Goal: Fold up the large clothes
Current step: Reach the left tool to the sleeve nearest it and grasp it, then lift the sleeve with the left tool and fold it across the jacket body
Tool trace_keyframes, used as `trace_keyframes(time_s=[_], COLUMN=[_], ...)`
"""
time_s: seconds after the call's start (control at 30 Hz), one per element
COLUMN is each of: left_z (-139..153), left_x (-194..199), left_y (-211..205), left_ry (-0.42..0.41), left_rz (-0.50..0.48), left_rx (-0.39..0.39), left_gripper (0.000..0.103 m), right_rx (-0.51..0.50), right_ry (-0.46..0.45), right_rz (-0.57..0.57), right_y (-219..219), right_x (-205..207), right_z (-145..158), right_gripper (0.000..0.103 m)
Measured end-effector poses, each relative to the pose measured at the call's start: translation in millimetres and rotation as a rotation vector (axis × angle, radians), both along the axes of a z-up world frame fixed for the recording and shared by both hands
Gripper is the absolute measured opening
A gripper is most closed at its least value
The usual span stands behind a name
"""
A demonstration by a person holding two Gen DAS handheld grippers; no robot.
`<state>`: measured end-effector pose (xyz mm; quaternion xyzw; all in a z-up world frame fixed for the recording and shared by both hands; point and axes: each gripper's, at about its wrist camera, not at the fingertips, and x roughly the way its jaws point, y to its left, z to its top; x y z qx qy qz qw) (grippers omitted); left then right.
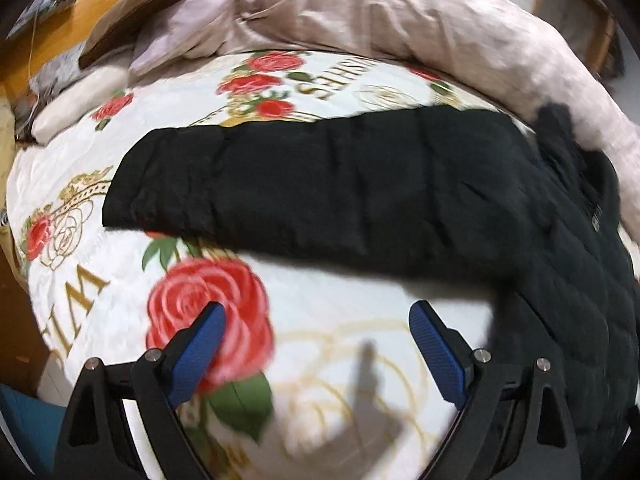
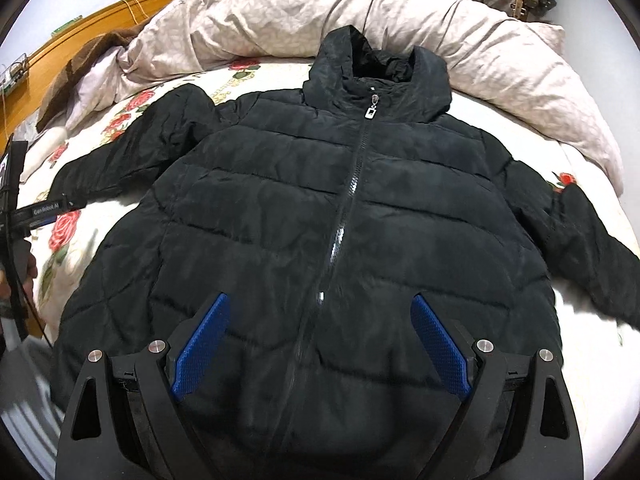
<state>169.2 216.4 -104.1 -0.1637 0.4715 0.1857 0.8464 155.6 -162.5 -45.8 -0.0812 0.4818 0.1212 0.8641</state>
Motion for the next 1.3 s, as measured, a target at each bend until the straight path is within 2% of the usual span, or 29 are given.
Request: trace_keyframes(time_s=[0.23,0.4,0.57,0.67,0.73,0.8,0.83,0.9,1.07,1.3], left_z=[-24.5,-31.8,-34.3,-33.4,-31.1,-27.7,-25.6,-19.1,4.4,65.8], left_x=[19.3,26.9,37.6,43.1,45.8,49.9,52.0,55.8,55.8,53.0], left_y=[48.4,70.3,80.9,81.6,81.3,79.1,77.3,71.8,59.9,26.0], left_ry=[-0.012,-0.051,-0.071,-0.077,-0.085,-0.089,-0.092,-0.089,-0.110,-0.181], left_rz=[0.123,0.188,0.204,0.200,0.191,0.168,0.157,0.136,0.094,0.016], left_rx=[-0.061,-0.090,-0.072,-0.049,-0.042,-0.043,-0.040,-0.017,-0.009,0.002], left_gripper=[0.093,0.092,0.089,0.079,0.060,0.045,0.033,0.024,0.018,0.016], right_rx=[-0.020,-0.024,-0.023,-0.016,-0.017,-0.020,-0.019,-0.022,-0.028,0.002], right_ry=[0.016,0.033,0.036,0.043,0.048,0.053,0.054,0.052,0.048,0.023], right_rz=[0.003,-0.003,-0.015,-0.027,-0.035,-0.043,-0.048,-0.056,-0.074,-0.112], right_y=[10.2,13.7,14.6,11.4,9.0,5.7,4.3,1.2,-9.3,-30.1], right_x=[36.0,56.0,67.7,72.3,73.8,75.0,75.0,74.4,67.3,52.0], right_z=[-14.5,-24.6,-30.6,-33.0,-33.8,-34.2,-34.1,-32.8,-25.9,-3.7], right_gripper=[0.092,0.092,0.092,0.092,0.092,0.092,0.092,0.092,0.092,0.092])
